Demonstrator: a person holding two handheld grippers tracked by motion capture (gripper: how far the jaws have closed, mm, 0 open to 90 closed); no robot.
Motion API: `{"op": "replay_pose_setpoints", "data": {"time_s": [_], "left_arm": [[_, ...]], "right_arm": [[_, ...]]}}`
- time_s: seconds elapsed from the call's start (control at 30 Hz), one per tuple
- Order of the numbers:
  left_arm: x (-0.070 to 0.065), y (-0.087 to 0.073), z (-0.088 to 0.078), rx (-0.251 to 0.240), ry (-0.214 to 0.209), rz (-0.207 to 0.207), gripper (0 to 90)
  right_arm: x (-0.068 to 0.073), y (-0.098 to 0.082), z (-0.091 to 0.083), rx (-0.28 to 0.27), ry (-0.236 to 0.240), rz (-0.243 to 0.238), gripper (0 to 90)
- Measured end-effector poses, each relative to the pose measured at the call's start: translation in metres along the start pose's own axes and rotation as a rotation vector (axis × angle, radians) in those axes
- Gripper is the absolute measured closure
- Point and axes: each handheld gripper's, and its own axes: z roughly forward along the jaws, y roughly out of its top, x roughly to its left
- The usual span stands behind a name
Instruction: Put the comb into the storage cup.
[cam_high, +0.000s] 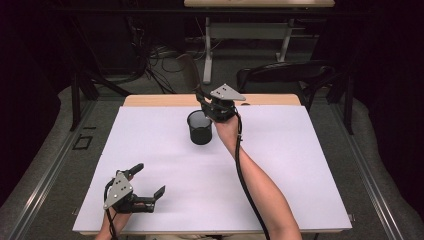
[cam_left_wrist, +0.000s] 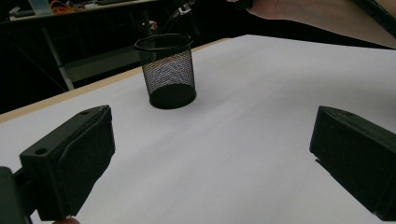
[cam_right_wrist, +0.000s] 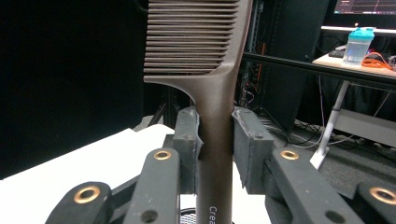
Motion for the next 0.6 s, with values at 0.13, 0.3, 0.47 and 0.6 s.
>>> {"op": "replay_pose_setpoints", "data": {"time_s": [0.13, 0.3, 0.47, 0.6], "left_arm": [[-0.0001, 0.0001, 0.0, -0.001, 0.0, 0.0, 0.1], [0.0, 0.0001, -0.0002, 0.0, 0.003, 0.0, 0.1], [-0.0002, 0.0, 0.0001, 0.0, -0.001, -0.001, 0.1], [-0.0002, 0.0, 0.0001, 0.0, -0.002, -0.001, 0.1]], "right_arm": [[0.0018, -0.0015, 0.0027, -0.002, 0.005, 0.003, 72.3], [0.0033, -0.004, 0.006, 0.001, 0.011, 0.008, 72.3], [0.0029, -0.0058, 0.0081, 0.002, 0.011, 0.012, 72.3], [0.0022, -0.0081, 0.0103, 0.013, 0.012, 0.009, 72.3]]}}
